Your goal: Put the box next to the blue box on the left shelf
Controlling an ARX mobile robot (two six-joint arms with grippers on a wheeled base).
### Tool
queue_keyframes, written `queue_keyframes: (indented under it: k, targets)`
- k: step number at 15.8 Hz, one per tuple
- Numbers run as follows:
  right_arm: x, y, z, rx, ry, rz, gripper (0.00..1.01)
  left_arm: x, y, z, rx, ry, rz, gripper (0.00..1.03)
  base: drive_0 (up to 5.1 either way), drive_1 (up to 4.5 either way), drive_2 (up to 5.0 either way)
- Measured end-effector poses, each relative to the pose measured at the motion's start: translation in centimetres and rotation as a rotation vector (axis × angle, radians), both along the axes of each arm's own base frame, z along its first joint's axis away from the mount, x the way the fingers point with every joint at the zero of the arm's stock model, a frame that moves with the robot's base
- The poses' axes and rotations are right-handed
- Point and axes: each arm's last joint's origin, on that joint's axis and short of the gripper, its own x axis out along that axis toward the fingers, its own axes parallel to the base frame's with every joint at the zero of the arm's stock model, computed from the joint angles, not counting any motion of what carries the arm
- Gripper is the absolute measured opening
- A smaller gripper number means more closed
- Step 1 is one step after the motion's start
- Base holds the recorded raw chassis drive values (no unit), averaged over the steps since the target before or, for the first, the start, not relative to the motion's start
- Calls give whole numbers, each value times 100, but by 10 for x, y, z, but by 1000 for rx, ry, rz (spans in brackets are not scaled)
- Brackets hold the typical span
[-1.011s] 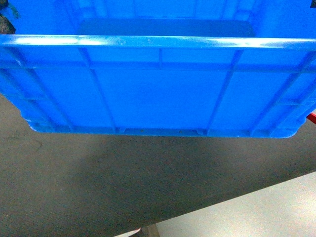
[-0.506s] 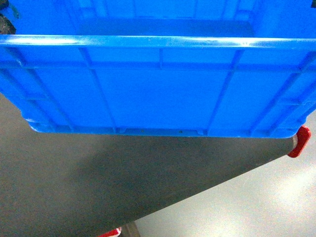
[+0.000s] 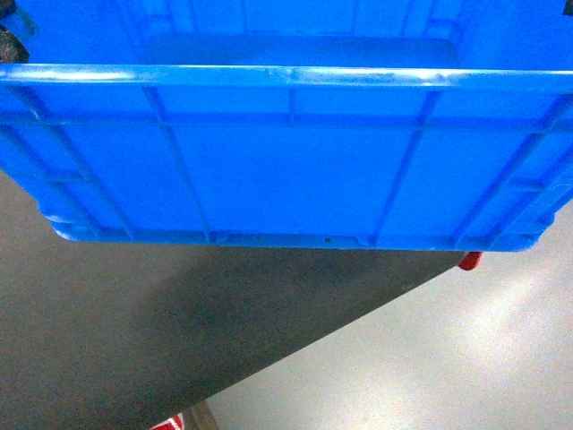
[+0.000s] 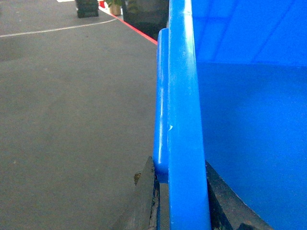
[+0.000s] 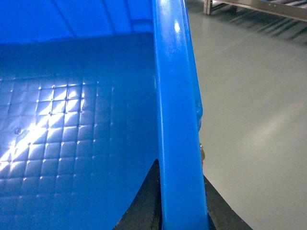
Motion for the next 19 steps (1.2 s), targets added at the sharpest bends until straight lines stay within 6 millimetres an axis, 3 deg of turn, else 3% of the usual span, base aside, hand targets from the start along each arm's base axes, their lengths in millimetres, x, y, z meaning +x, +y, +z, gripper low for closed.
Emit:
queue_keyframes:
  k: [19]
  targets:
    - [0,0,0,0,-1,-1,9,0,0,0,-1,0,-1,14,-136,-136,-136]
